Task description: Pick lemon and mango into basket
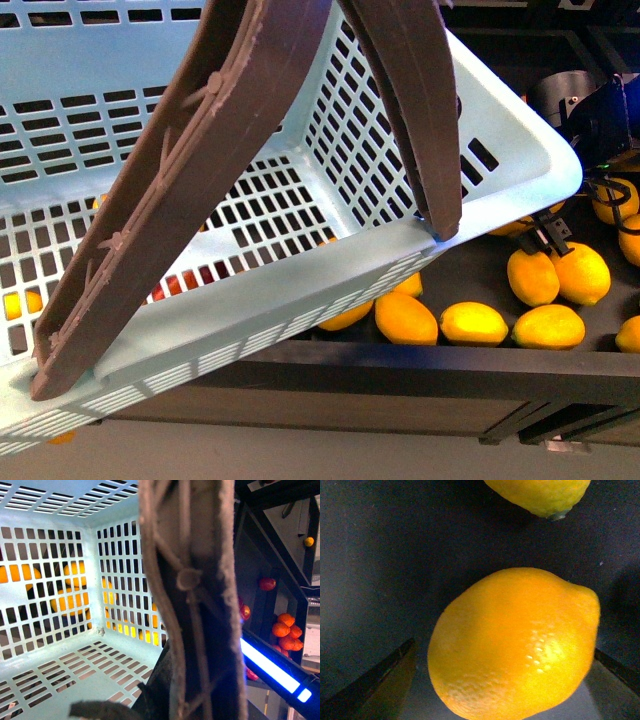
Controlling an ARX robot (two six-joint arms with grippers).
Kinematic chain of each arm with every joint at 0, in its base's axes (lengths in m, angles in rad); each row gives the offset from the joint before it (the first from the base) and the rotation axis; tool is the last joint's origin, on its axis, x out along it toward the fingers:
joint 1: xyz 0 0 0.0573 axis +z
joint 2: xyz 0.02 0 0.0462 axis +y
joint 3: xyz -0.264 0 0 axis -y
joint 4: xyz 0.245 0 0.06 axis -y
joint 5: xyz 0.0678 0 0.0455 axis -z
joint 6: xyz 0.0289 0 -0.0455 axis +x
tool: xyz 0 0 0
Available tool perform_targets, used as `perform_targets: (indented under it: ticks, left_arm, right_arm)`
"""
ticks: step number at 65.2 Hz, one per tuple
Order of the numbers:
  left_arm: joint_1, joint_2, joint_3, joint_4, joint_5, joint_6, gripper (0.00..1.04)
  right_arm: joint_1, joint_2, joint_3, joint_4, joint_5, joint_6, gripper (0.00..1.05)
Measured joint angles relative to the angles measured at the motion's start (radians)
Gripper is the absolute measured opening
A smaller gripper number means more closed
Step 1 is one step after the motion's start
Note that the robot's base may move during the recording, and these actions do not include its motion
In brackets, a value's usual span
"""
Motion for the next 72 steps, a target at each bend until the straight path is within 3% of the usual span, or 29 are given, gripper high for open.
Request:
perform_targets:
  ticks: [33, 46, 56, 72]
  left_arm:
    - [0.000, 0.000, 0.000, 0.000, 0.000, 0.000, 0.04]
    - [0.000, 0.000, 0.000, 0.000, 0.000, 0.000, 0.05]
    - [0.000, 0.000, 0.000, 0.000, 0.000, 0.000, 0.05]
    - [0.000, 0.000, 0.000, 0.000, 0.000, 0.000, 0.05]
  right_arm:
    - [-0.001, -0.123, -0.151, 0.044, 0.006, -0.046, 0.71]
    - [-0.006, -0.406, -0.386, 0.216, -0.026, -0.238, 0.71]
    - [-0.026, -0.675, -0.630, 0.358, -0.121, -0.421, 0.71]
    - [-0.030, -1.099, -0.888, 0.384, -0.249, -0.572, 0.71]
